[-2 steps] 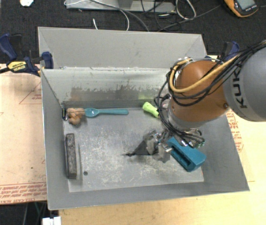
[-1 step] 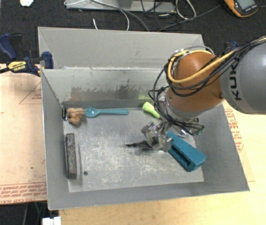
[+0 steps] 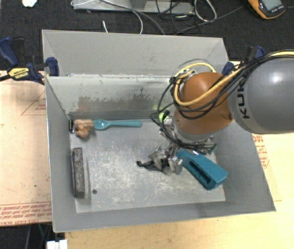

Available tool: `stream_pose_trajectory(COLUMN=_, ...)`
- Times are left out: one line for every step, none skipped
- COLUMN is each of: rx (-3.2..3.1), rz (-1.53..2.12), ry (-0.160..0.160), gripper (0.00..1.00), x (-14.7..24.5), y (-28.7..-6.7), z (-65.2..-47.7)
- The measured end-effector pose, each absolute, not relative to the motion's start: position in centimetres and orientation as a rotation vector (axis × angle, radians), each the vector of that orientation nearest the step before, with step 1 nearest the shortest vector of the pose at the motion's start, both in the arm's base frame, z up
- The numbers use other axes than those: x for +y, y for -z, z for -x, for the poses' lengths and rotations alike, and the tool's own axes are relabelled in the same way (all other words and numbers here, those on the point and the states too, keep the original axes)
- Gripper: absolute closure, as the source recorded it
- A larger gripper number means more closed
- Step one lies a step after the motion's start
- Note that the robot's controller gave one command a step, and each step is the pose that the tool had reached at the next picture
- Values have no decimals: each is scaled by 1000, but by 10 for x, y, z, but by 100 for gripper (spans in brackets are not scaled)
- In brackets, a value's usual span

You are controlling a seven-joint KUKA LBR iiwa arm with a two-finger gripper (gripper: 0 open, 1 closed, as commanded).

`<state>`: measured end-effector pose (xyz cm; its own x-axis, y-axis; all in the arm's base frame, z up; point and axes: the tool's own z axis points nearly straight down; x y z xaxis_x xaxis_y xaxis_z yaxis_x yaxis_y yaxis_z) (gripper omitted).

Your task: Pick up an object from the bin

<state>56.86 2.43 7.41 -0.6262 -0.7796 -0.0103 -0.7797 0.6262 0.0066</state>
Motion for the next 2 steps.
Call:
stream_pose_trajectory(rx=2853, rz=1300, ry=-17, gripper=100, x=20, y=-147, z=-564)
stream_pose_trajectory(rx=2835, rz=1319, ry=-14, gripper=100, x=24, y=-123, z=-583)
